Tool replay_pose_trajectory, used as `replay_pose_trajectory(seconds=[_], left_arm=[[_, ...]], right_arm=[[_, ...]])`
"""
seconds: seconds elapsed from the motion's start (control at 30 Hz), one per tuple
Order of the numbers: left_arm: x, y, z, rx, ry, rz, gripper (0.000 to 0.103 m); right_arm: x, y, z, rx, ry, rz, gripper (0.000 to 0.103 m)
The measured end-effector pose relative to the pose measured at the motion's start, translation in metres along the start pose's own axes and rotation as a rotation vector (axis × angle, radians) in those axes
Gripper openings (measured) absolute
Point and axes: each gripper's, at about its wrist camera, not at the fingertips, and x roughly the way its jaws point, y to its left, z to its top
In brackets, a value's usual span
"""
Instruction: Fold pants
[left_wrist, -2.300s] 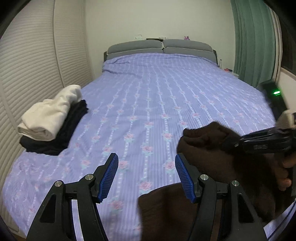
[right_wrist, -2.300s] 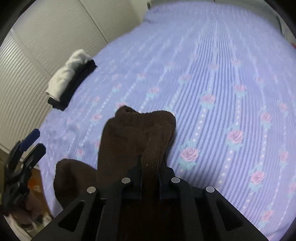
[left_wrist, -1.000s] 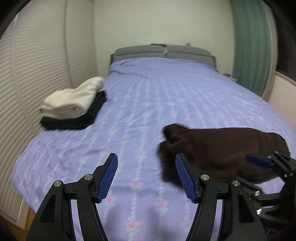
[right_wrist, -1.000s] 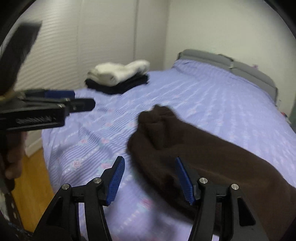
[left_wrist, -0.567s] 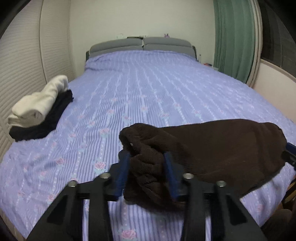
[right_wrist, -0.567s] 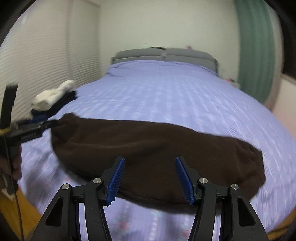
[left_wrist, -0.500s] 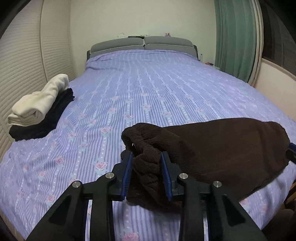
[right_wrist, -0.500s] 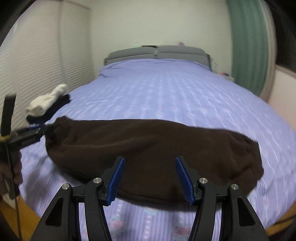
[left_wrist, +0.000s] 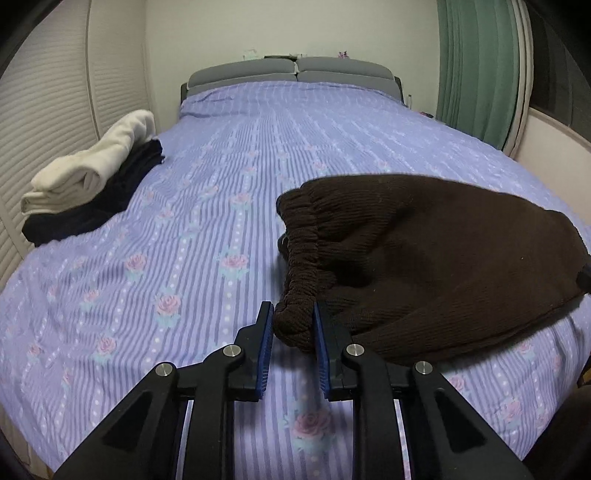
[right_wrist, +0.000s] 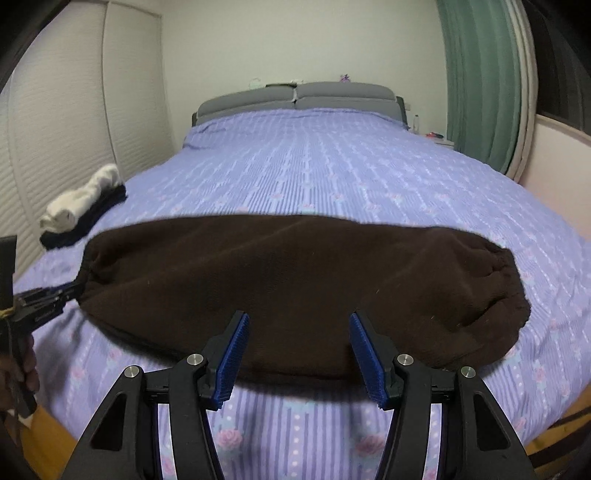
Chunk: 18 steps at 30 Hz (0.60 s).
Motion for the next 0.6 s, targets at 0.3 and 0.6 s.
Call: replay_pose_trajectory(seconds=[0.3, 0.6], left_arm=[[-0.051, -0.042, 0.026, 0.093, -0.071, 0.049, 0.038], [-0.045, -0.121, 0.044, 0.185, -0.091, -0.039, 0.039]], right_arm=[[-0.023, -0.033, -0.004, 0.078, -0.028, -0.047, 0.058], [-0.044, -0.130, 0.005, 0.237, 0.009, -0.181, 0.058]])
